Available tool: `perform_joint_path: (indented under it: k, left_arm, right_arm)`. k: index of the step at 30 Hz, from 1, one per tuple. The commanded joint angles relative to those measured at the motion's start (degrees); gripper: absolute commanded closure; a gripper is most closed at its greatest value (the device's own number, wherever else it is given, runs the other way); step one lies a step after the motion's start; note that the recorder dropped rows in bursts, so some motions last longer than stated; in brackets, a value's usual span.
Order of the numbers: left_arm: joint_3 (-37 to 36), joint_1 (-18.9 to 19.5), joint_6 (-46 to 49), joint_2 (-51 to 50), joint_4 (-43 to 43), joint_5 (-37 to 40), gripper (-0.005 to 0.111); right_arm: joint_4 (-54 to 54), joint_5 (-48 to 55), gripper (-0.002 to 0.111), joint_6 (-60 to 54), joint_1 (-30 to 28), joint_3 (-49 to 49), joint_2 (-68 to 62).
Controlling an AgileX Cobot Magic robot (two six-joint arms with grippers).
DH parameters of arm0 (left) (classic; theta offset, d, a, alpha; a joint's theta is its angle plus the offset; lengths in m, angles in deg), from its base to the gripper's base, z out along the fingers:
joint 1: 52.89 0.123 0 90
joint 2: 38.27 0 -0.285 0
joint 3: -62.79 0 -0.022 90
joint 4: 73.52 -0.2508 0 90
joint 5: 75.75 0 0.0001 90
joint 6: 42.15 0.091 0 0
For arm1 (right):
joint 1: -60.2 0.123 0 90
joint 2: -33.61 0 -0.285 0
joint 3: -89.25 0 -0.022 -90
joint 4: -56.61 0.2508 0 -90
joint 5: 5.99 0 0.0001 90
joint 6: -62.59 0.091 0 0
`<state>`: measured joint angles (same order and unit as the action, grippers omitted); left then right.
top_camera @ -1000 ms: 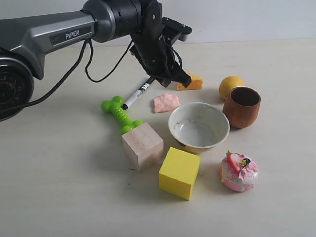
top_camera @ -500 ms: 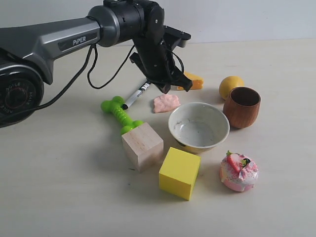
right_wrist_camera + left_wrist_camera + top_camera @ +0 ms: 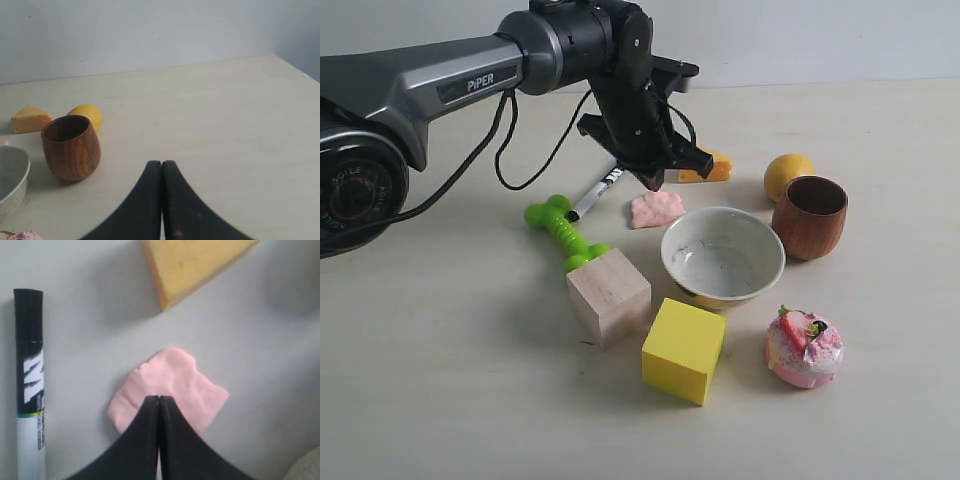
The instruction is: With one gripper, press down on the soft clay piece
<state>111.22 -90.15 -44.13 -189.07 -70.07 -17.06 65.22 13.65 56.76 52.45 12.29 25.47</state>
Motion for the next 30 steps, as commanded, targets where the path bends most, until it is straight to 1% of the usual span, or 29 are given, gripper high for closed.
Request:
perform_joint_path:
  k: [1,9,15,30]
  left_arm:
    - [0.4,0.1,-2.1,-1.2,0.1,0.8,0.107]
    - [0.4,0.1,-7.8,-2.3,0.0,-0.4,0.107]
    - [0.4,0.1,-8.4,-2.3,-0.2,-0.4,0.107]
    - [0.4,0.3,-11.7,-5.1,-0.3,2.9,0.107]
  right_arm:
    - [0.0,-0.4,0.108,-0.1,0.1,-0.3,0.4]
    - [0.0,-0.4,0.108,-0.1,0.1,-0.3,0.4]
    - [0.0,-0.4,0.108,-0.1,0.1,-0.3,0.4]
    - [0.0,-0.4,0.108,-0.1,0.1,-0.3,0.4]
